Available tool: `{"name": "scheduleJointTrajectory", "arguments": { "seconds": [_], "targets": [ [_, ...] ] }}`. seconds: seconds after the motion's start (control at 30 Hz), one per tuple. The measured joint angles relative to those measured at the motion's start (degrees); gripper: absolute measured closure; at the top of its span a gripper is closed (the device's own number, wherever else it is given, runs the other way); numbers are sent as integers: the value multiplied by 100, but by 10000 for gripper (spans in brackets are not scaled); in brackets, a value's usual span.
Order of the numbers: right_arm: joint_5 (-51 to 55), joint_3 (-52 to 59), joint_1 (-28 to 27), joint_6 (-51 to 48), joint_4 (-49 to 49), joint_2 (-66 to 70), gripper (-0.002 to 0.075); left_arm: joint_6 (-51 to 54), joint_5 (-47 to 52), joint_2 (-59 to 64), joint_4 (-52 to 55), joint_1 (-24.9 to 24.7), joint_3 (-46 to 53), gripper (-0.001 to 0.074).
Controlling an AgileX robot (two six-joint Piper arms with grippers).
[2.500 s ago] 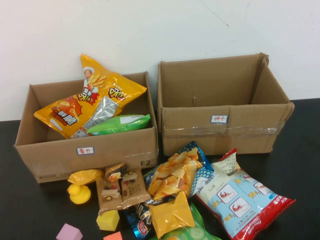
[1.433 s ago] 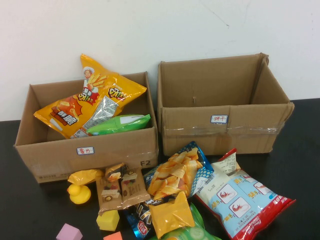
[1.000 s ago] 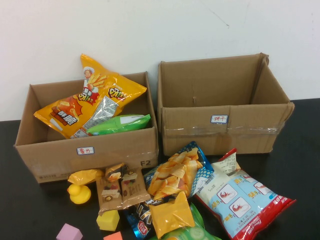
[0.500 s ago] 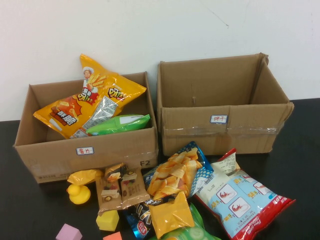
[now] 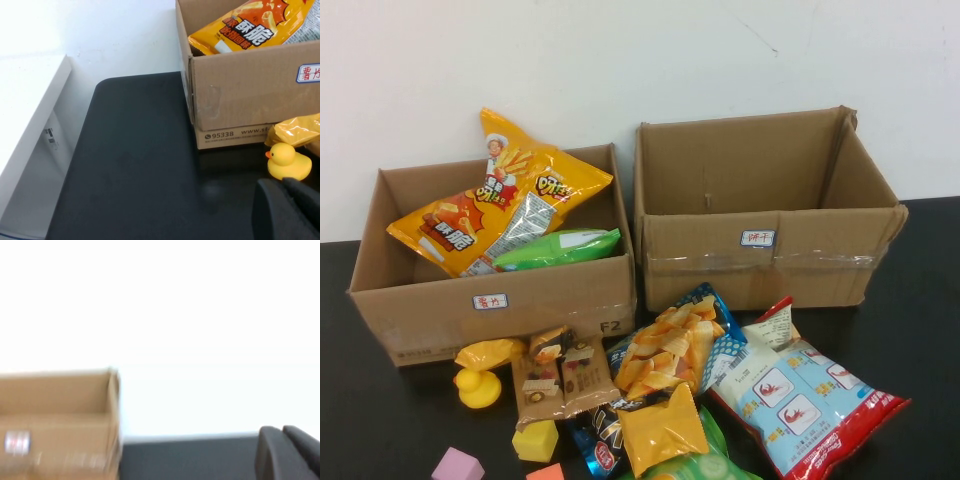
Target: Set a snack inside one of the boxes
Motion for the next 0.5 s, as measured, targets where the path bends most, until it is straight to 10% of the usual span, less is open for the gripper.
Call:
{"name": "scheduleJointTrajectory", "arguments": {
  "seconds": [0.5],
  "targets": [
    [801, -1247, 36, -1734, 150, 2708, 727, 0, 0, 0, 0, 0, 0, 738]
  ]
}}
